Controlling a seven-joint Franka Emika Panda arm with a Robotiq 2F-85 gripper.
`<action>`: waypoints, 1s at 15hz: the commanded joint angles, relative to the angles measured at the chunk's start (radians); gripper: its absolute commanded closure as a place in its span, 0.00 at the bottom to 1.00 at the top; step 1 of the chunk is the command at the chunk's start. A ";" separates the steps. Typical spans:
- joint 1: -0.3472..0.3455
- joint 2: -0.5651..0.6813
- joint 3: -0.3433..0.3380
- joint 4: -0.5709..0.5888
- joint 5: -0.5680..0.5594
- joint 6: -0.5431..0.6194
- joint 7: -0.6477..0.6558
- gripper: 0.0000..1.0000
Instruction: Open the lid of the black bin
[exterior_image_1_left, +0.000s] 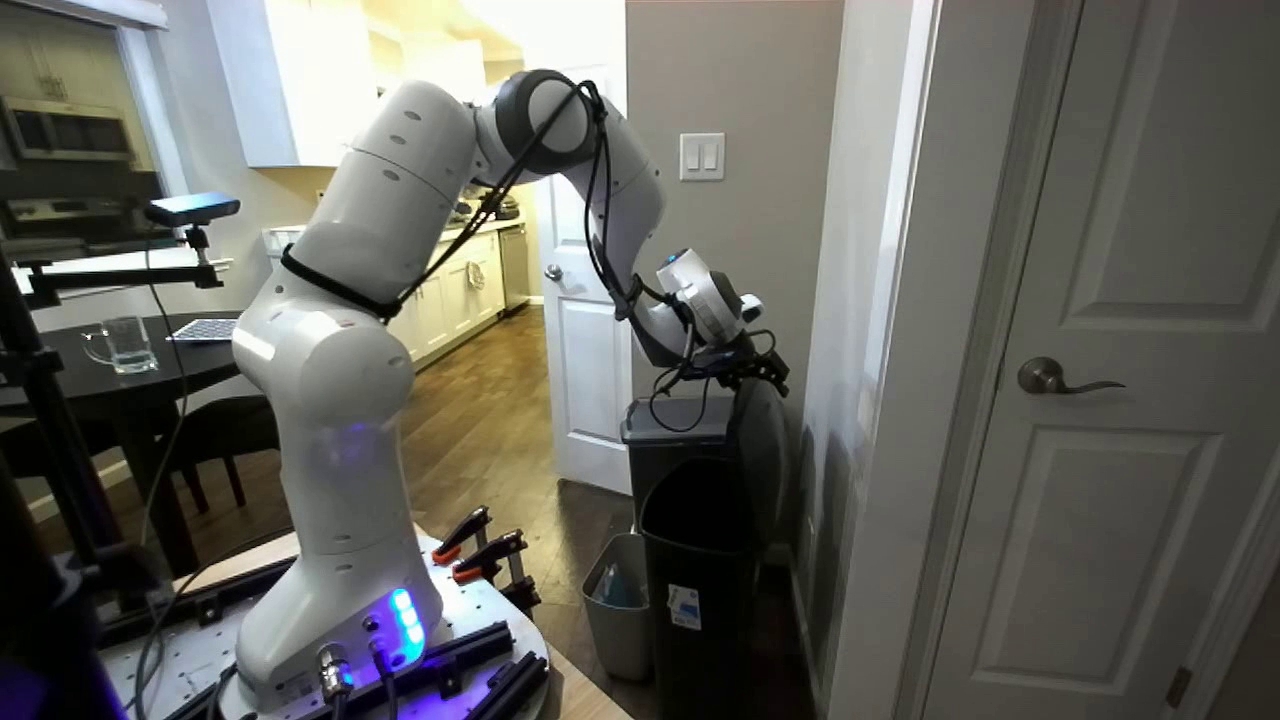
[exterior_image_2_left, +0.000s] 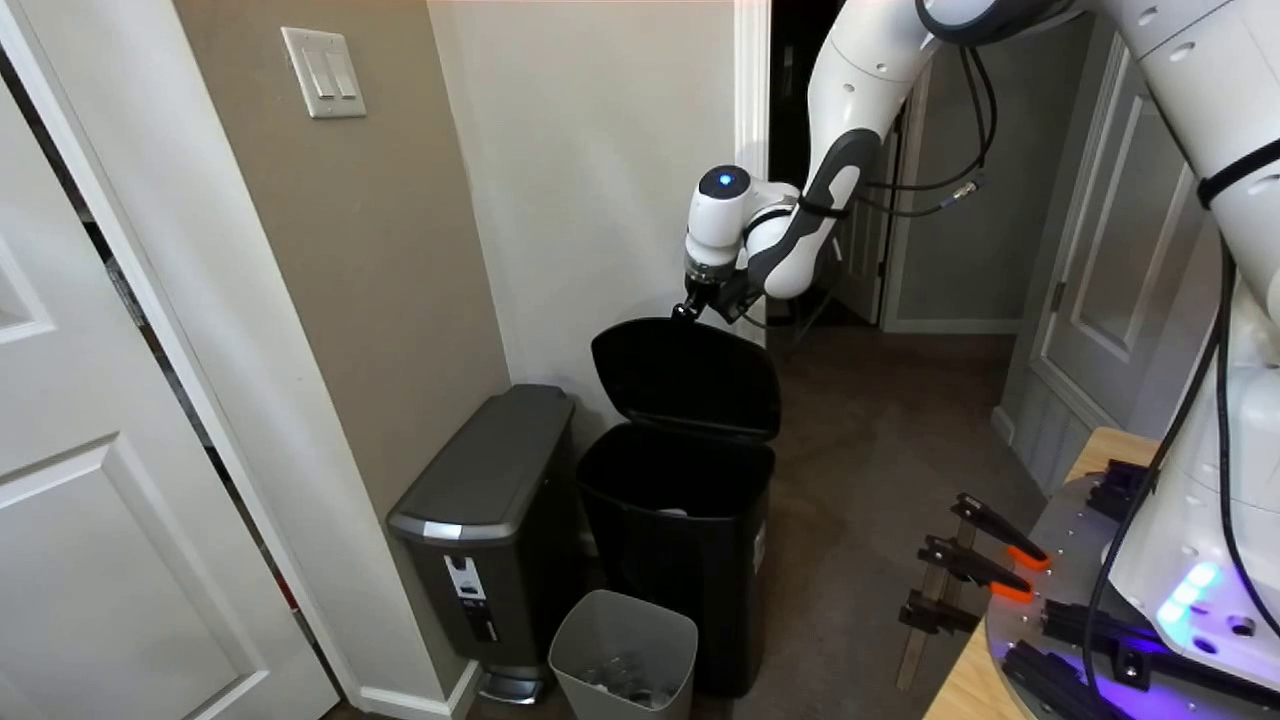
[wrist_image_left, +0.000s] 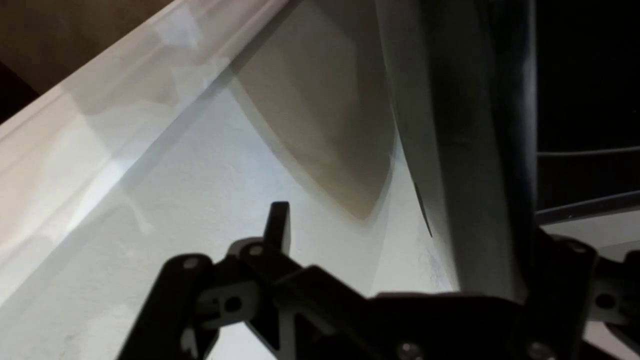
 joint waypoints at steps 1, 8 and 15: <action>0.000 0.000 0.001 0.000 0.000 0.000 0.000 0.00; -0.036 0.015 0.035 0.009 0.045 0.010 -0.030 0.00; -0.122 0.009 0.101 0.028 0.141 0.013 -0.044 0.00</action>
